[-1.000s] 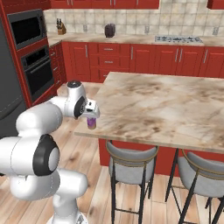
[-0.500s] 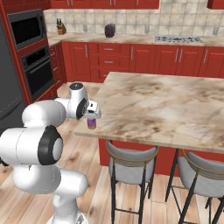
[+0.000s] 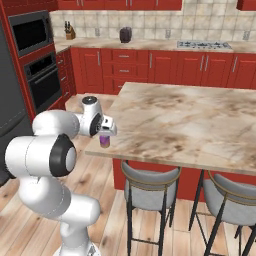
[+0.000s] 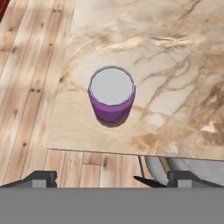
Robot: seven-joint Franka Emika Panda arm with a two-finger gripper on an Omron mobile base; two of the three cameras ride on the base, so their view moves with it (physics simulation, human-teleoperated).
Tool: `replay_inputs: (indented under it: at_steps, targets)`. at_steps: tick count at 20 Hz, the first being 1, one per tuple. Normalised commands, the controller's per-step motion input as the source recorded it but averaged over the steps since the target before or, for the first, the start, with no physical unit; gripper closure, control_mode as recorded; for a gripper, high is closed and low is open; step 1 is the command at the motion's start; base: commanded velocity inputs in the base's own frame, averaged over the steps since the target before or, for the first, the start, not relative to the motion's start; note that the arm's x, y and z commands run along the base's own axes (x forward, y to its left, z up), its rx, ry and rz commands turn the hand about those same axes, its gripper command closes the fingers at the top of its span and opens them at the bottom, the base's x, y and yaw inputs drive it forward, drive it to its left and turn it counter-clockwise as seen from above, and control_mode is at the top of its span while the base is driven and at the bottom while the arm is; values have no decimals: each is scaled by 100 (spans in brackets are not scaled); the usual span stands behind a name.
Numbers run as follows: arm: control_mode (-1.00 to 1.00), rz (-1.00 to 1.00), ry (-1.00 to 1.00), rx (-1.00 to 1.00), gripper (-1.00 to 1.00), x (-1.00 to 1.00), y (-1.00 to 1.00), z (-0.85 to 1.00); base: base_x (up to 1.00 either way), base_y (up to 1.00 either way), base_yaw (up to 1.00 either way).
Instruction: Four empty soda cans are scattered around the kitchen. Gather all the cans and cluster them next to the stove for recycling.
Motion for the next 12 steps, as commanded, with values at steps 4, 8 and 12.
replay_inputs:
  at_steps: [4,8,12]
  targets:
    - [-100,0,0,0,-100,20,0,-13,0,0,0]
    - [-100,0,0,0,-100,21,0,-14,0,0,0]
    - [-100,0,0,0,-100,25,0,-16,0,0,0]
